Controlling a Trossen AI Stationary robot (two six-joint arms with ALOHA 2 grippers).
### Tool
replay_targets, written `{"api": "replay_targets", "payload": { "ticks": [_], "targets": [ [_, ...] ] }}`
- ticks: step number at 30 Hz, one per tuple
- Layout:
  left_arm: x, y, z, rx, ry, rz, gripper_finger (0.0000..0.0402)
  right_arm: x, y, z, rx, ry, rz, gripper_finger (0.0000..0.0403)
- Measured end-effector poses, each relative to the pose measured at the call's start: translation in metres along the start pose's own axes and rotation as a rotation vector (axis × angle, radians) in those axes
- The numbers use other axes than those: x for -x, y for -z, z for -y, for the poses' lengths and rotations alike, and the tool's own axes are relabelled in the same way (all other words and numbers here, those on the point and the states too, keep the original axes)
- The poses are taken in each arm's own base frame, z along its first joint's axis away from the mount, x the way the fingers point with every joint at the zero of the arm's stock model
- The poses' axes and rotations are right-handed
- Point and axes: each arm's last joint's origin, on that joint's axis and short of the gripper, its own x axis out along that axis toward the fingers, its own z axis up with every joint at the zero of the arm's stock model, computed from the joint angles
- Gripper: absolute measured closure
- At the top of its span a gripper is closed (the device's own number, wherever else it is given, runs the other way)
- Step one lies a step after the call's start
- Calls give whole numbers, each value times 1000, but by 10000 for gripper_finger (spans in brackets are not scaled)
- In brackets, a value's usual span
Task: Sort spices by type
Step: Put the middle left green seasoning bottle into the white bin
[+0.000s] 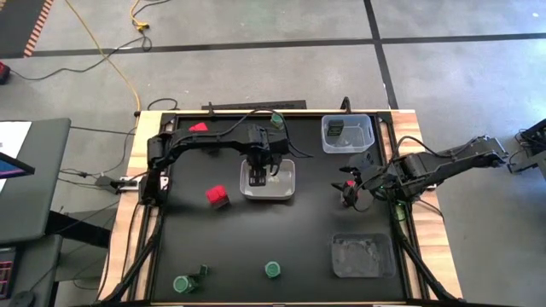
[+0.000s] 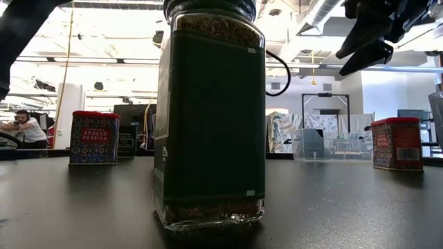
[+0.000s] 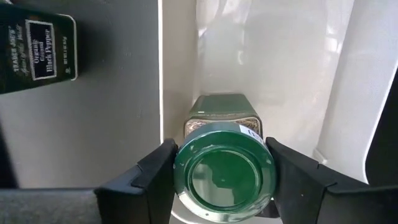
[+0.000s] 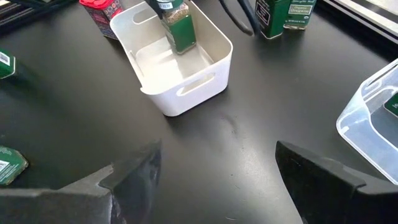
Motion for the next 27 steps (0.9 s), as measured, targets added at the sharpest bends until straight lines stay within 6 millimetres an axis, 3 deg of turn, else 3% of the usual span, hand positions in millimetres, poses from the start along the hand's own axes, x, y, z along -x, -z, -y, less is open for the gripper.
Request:
{"api": "replay_targets", "payload": {
  "ticks": [27],
  "targets": [
    [-6, 2, 3, 103, -4, 15, 195, 0, 0, 0, 0, 0, 0, 62]
  ]
}}
